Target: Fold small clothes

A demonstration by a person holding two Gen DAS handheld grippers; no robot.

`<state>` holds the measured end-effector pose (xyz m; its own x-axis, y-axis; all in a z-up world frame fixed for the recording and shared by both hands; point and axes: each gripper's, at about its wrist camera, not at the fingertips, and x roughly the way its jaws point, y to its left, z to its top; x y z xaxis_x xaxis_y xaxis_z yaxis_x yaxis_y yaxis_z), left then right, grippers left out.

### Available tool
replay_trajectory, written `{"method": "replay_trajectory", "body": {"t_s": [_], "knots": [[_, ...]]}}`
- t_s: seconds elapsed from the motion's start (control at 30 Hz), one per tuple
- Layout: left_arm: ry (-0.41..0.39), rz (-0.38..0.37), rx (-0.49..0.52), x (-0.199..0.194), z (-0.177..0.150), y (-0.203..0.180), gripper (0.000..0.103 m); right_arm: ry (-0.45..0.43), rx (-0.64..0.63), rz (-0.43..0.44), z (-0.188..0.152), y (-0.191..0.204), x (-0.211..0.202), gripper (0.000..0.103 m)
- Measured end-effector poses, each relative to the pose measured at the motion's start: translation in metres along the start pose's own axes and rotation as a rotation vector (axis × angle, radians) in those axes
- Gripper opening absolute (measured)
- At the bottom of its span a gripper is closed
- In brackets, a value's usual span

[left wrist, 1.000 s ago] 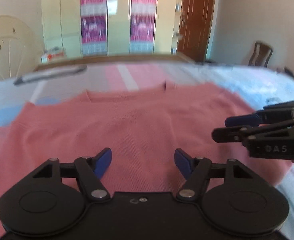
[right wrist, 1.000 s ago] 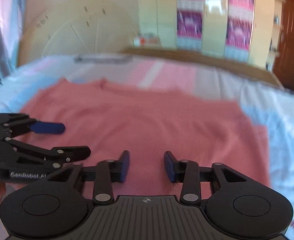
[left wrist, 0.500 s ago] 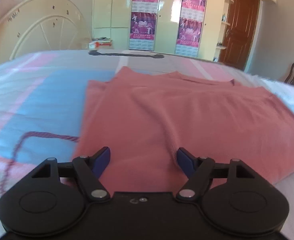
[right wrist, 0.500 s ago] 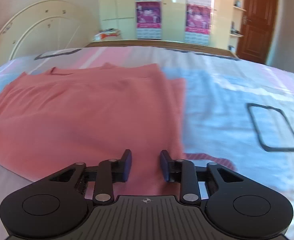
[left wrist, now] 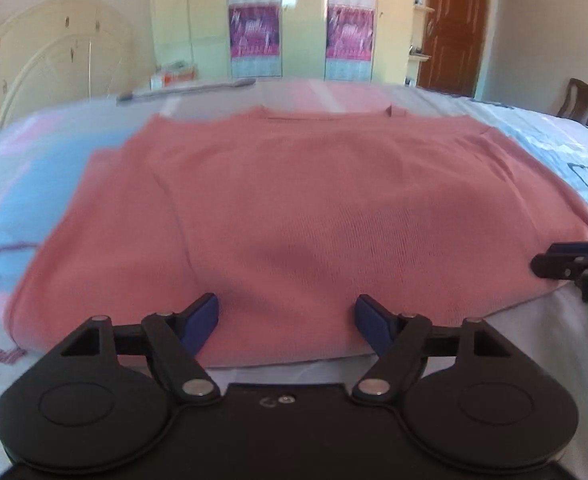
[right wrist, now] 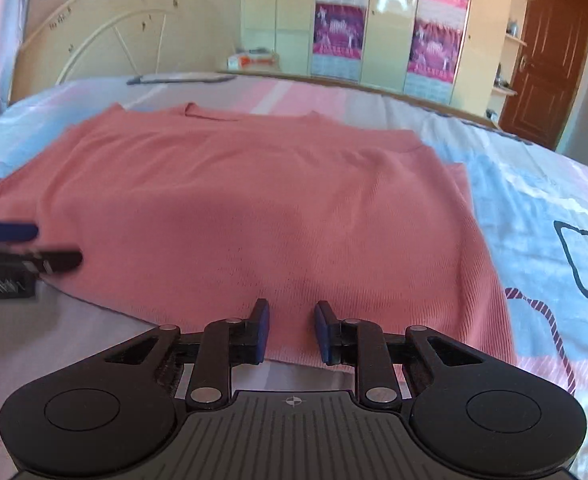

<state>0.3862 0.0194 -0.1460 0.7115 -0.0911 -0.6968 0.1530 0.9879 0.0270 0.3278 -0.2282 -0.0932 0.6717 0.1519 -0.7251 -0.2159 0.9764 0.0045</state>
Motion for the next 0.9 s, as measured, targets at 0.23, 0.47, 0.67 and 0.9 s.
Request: {"method": "replay_trajectory", "body": {"t_s": [0.23,0.47,0.67,0.9], "knots": [[0.023,0.019,-0.01,-0.008,-0.007,0.014,0.076,0.021,0.044,0.002,-0.006,-0.024,-0.015,0.023],[-0.001,0.083,-0.04,-0.03,0.0,0.031,0.072,-0.045,0.125,-0.097,-0.002,-0.055,-0.035,0.023],[0.032,0.11,-0.101,-0.015,-0.014,0.059,0.08,0.028,0.148,-0.097,-0.016,-0.073,-0.021,0.023],[0.046,0.11,-0.106,-0.02,-0.016,0.06,0.081,0.031,0.145,-0.11,-0.017,-0.069,-0.023,0.023]]}}
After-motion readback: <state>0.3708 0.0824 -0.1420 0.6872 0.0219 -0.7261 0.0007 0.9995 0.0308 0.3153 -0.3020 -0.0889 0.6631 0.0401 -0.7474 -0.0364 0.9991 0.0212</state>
